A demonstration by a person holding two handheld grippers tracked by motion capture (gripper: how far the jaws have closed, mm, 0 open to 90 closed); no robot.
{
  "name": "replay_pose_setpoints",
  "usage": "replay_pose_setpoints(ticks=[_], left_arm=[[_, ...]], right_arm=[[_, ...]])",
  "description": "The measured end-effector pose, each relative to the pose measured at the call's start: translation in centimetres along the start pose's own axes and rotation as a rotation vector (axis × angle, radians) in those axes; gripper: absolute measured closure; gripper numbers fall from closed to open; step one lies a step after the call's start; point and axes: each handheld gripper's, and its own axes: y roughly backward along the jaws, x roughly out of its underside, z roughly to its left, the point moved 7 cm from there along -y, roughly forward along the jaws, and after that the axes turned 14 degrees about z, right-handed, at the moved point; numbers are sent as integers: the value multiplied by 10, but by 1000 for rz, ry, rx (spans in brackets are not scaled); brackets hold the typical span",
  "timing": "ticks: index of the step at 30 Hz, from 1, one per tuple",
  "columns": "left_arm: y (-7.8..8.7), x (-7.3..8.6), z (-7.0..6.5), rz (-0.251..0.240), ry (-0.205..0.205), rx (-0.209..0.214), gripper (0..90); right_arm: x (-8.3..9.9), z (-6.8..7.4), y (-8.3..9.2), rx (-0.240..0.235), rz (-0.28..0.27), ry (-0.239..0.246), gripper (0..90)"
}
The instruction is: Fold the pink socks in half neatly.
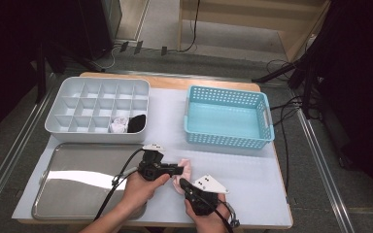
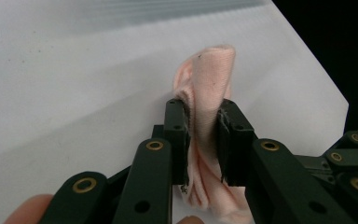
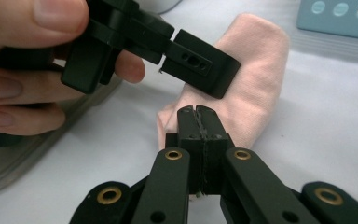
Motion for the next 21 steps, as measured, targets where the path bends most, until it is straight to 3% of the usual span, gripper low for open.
replay_pose_setpoints(ticks=[9,13,21], left_arm=[[31,0,1,-97,-44,-54,782],[40,2,1,-133,-61,-78,782],[65,2,6,-197,-70,-101,782]], right_arm=[[-5,-10,21,-21,-74,-27,837],[-7,-22,30,-2,-103,-61,753],[-10,-55,49,95,-132,-101,554]])
